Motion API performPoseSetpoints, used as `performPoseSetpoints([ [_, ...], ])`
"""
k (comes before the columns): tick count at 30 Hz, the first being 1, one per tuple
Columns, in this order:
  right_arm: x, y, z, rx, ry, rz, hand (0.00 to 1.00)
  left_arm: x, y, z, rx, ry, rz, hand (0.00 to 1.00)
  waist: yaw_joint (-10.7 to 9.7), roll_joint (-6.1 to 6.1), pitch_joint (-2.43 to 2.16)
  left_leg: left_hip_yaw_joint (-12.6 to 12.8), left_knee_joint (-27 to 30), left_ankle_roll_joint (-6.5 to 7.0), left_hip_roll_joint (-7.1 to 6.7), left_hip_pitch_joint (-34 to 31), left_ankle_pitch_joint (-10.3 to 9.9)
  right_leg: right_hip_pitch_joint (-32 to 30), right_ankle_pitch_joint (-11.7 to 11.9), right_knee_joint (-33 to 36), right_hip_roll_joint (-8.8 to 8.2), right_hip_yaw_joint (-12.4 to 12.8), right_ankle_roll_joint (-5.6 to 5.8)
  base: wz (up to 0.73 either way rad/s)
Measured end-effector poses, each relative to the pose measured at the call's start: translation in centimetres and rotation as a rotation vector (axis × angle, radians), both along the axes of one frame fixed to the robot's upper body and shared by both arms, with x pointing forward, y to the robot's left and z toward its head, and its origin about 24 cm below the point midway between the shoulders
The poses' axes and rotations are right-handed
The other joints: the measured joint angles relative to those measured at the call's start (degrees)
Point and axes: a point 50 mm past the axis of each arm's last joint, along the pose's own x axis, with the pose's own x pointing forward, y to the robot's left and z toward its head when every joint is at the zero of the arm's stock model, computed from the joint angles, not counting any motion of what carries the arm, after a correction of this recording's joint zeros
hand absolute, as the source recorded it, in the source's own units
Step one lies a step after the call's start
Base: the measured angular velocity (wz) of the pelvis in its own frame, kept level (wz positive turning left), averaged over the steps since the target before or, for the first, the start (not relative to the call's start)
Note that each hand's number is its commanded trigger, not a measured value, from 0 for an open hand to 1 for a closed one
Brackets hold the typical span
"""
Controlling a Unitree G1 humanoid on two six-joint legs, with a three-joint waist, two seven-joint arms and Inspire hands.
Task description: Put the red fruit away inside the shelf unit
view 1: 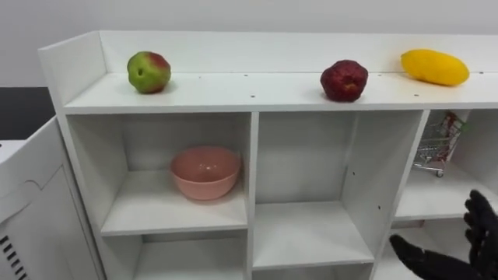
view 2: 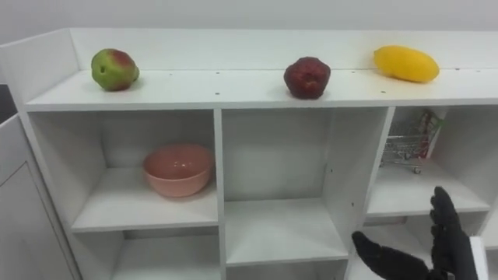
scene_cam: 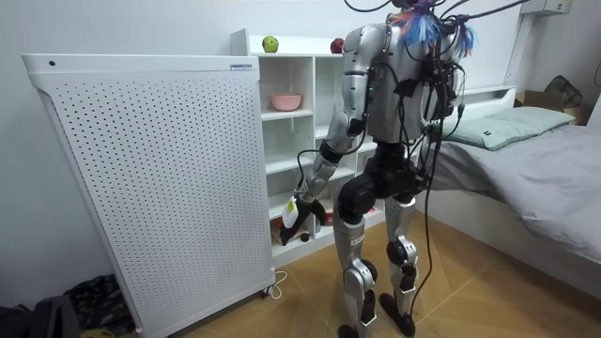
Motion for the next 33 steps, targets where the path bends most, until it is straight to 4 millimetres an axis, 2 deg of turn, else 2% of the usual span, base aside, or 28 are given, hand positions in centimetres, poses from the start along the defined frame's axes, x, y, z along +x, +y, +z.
performPoseSetpoints([
  [4, 1.1, 1.1, 3.0, -0.056, -0.124, 0.049, 0.00, 0.3, -0.3, 0.0, -0.010, -0.016, -0.026, 0.00, 0.0, 0.28, 0.10, 0.1, 0.1, 0.18, -0.03, -0.1, 0.2, -0.5, 0.0, 0.9, -0.19, -0.1, -0.01, 0.00],
  [9, 2.3, 1.9, 6.5, -0.082, -0.276, 0.085, 0.00, 0.2, -0.2, 0.0, -0.023, -0.008, -0.041, 0.00, 0.3, -0.61, 0.56, 0.0, 0.3, 0.38, -0.26, -0.2, 0.3, -0.3, 0.0, 0.8, -0.42, -0.3, 0.02, 0.01],
  [11, 2.7, 2.2, 7.8, -0.087, -0.330, 0.093, 0.00, 0.1, -0.2, 0.0, -0.032, -0.001, -0.051, 0.00, 0.5, -1.12, 0.49, -0.1, 0.2, 0.38, -0.26, -0.4, 0.3, -0.5, 0.0, 0.6, -0.39, -0.4, 0.02, 0.00],
  [14, 3.1, 2.4, 8.8, -0.085, -0.373, 0.094, 0.00, 0.4, -0.2, 0.0, -0.040, -0.004, -0.056, 0.00, 1.4, -1.18, 0.43, -0.1, 0.2, 0.38, -0.26, -0.8, 0.3, -1.0, 0.0, 0.6, -0.38, -0.4, 0.03, 0.00],
  [18, 3.8, 3.2, 10.8, -0.088, -0.446, 0.110, 0.00, 1.2, -0.4, 0.1, -0.038, -0.016, -0.084, 0.00, 2.4, -0.65, 0.31, -0.6, 0.2, 0.34, -0.23, -1.2, 0.3, -1.5, 0.0, 0.9, -0.38, -0.9, 0.03, 0.04],
  [20, 3.9, 3.2, 11.5, -0.100, -0.469, 0.112, 0.00, 1.7, -0.3, 0.2, -0.034, -0.024, -0.096, 0.00, 2.7, -0.68, 0.33, -1.9, 0.0, 0.32, -0.24, -1.1, 0.3, -1.2, 0.0, 0.8, -0.39, -2.0, 0.03, 0.17],
  [25, 4.2, 3.3, 12.2, -0.066, -0.493, 0.109, 0.00, 1.5, -0.2, 0.2, -0.030, -0.015, -0.090, 0.00, 3.1, -1.46, 0.46, -2.8, 0.0, 0.30, -0.23, -1.1, 0.4, -0.7, 0.0, 0.8, -0.43, -2.7, 0.03, 0.11],
  [29, 6.1, 2.5, 10.9, -0.041, -0.404, 0.088, 0.00, 1.8, -0.1, 0.2, -0.028, -0.004, -0.096, 0.00, 3.3, -2.75, 0.56, -3.0, 0.2, 0.31, -0.26, -0.9, 0.4, -0.3, 0.0, 0.8, -0.47, -2.6, 0.03, 0.02],
  [33, 7.4, 2.3, 11.1, -0.024, -0.361, 0.087, 0.00, 2.7, -0.4, 0.3, -0.056, -0.006, -0.129, 0.00, 3.5, -3.08, 0.55, -3.2, 1.1, 0.31, -0.37, -2.1, 0.4, -1.1, 0.0, 0.8, -0.62, -2.9, 0.03, 0.01],
])
